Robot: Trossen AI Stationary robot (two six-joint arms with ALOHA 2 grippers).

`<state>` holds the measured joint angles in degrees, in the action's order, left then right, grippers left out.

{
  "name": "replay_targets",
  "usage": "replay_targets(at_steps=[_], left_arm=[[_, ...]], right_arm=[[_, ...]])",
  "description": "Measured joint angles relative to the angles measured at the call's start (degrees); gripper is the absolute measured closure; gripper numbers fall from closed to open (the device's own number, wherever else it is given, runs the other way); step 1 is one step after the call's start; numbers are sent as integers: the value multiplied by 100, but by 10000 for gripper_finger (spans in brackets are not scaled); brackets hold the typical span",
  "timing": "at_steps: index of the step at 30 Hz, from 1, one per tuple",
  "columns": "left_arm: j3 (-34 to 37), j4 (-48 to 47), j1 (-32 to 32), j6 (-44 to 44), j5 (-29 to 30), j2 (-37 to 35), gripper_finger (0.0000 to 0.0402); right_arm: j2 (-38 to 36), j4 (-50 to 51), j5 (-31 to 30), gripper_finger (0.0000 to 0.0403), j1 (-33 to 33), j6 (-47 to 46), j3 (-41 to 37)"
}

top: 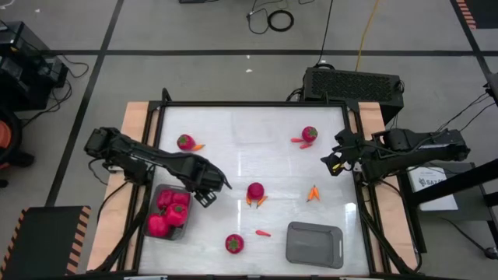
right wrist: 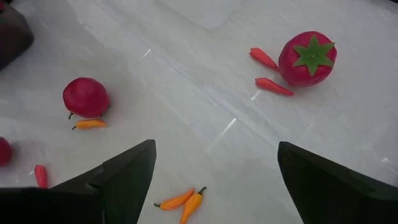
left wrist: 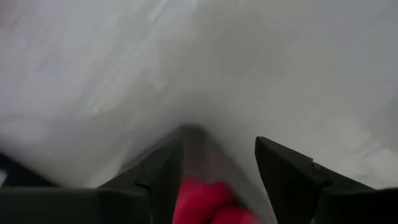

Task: Sort produce into baskets
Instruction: Adjust the left black bin

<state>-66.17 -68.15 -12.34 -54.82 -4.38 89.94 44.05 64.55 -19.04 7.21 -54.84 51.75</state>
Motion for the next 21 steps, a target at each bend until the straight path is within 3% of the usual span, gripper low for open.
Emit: replay_targets(at_steps=[6,21], left_arm=[[2,-380,-5,24,-145,-1,194],[2,-1027,-7,15,224,-1,194]], right_arm=[[0,2,4,74,1,6,0],[0,4,8,74,0,108,0]])
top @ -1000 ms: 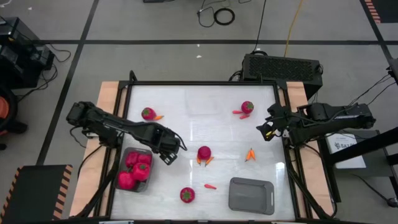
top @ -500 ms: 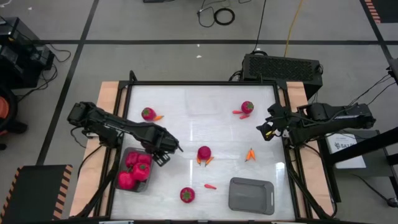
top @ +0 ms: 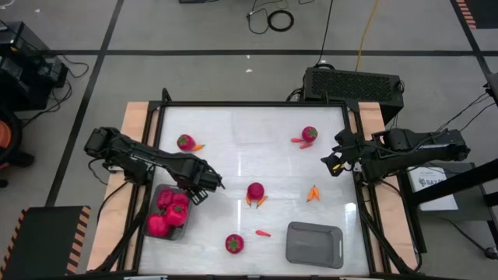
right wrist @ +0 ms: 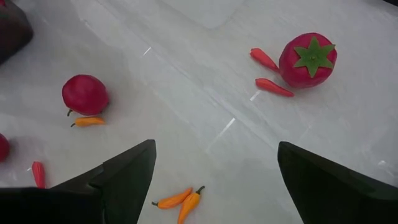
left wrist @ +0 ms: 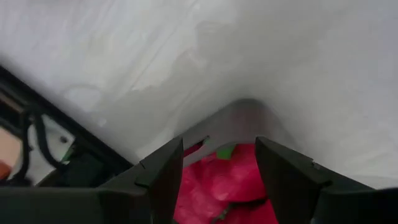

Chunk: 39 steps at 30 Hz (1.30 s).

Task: Sort produce into baskets
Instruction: Adjust the left black bin

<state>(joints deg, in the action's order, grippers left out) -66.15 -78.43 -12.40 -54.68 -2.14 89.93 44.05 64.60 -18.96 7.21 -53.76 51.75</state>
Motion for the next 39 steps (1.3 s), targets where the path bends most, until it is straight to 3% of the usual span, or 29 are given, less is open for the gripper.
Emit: replay_targets(at_steps=[11,23,31,39], left_arm=[[0,-98,2,-31,261,-2,194],[-1,1389,10,0,409,50,194],[17,1291,-81,564,345,506,194],[15,281,-81,614,210,595,194]], right_arm=[[0,1,-9,74,0,91,0],[0,-2,-46,74,-1,63,0],[2,-7,-46,74,0,-61,2],[2,-9,-45,74,1,-109,2]])
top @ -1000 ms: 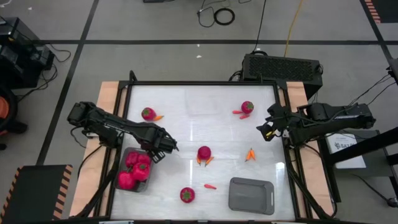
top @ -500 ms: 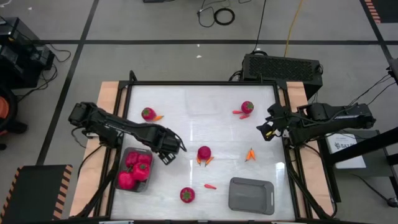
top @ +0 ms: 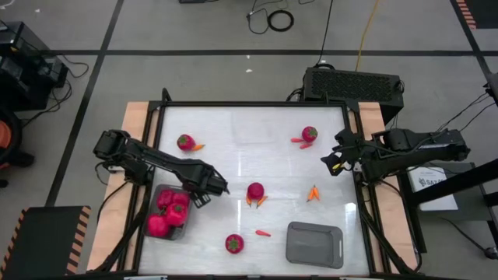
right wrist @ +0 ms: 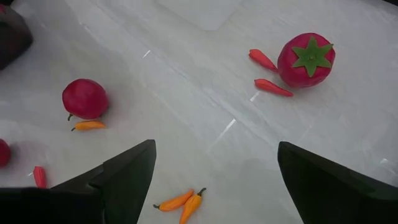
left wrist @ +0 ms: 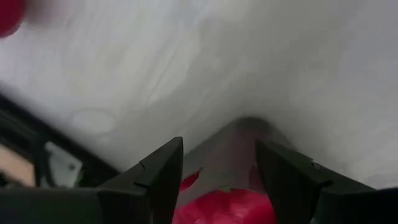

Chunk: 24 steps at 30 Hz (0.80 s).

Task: Sort produce into baskets
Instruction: Adjust the left black bin, then put the tomato into the transparent bin

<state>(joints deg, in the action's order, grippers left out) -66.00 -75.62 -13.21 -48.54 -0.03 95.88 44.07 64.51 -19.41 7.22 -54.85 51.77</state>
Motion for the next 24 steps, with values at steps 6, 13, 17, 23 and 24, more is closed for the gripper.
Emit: replay_targets(at_steps=[6,13,17,23,24], left_arm=[[0,-502,0,137,-39,4,194],[0,-185,0,101,174,3,194],[0,217,0,97,46,4,194],[0,479,-1,-138,61,-4,194],[0,666,0,-193,105,-33,194]], right_arm=[[0,0,-1,74,0,0,0],[0,0,-51,74,0,88,0],[0,0,-60,74,0,139,0],[-2,2,-169,74,0,-120,0],[-2,-2,-161,74,0,-172,0]])
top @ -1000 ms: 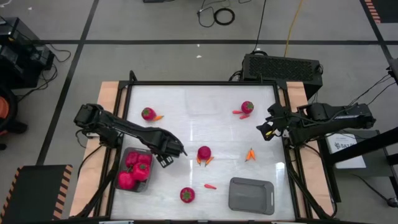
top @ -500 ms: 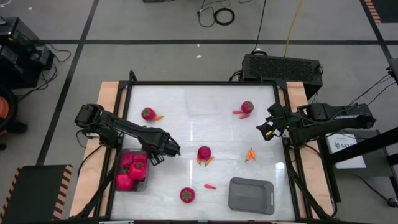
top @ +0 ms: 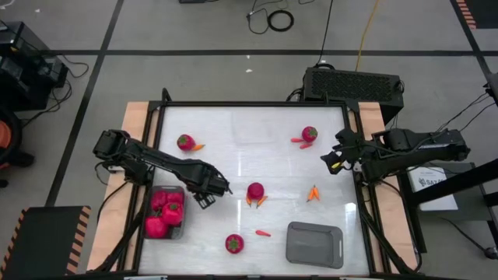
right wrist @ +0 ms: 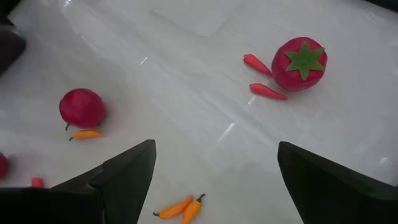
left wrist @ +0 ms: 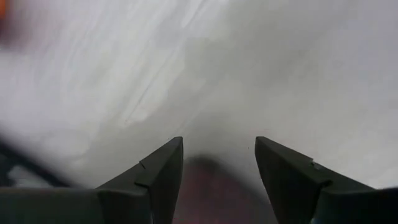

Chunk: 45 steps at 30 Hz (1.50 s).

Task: Sort produce into baskets
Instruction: Put the tomato into the transparent bin

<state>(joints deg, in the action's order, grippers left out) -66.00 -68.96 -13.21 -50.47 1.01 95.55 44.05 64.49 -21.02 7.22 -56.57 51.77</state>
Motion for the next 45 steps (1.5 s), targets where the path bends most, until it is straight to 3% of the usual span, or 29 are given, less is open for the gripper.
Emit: replay_targets(at_steps=[4,7,12,16,22,29,32,38,45], left_arm=[[-2,1299,2,-8,79,-134,194],[-2,2711,0,102,152,-183,194],[-14,4994,61,14,387,-117,194],[-45,5579,190,-457,803,-38,194],[-881,5476,232,169,815,330,194],[-2649,3758,216,1287,905,1187,194],[-3024,3559,146,1919,956,1540,186],[-3156,3401,118,2388,923,1849,124],[-3102,2796,107,4156,948,1849,42]], right_arm=[[0,-216,192,74,-2,113,0],[8,-541,483,74,-1,361,0],[49,-809,465,74,0,657,0],[143,-893,467,74,0,915,0],[246,-826,488,74,0,1500,0],[266,-813,811,74,0,2195,0],[276,-815,900,74,-2,2355,0],[312,-859,932,74,-2,2422,0],[461,-1128,894,74,-2,1954,-2]])
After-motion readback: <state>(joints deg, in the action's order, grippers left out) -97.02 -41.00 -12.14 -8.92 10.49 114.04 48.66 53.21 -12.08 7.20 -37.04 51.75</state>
